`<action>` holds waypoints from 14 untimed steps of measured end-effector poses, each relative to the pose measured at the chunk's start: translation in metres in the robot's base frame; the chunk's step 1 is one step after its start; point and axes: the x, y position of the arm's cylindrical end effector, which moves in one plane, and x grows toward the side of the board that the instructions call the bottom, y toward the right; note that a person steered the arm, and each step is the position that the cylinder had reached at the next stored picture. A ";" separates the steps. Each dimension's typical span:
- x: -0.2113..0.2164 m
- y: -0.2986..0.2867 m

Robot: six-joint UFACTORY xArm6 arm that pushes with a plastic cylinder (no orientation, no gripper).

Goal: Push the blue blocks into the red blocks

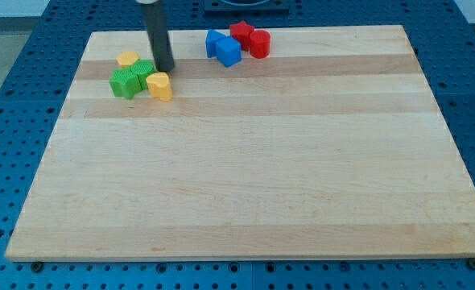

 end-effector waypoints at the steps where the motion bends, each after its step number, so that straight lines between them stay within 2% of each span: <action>1: -0.029 -0.006; 2: -0.049 0.021; 3: -0.048 0.053; 6: -0.041 0.101; 8: -0.026 0.069; 9: 0.001 0.077; 12: 0.001 0.141; 14: 0.008 0.152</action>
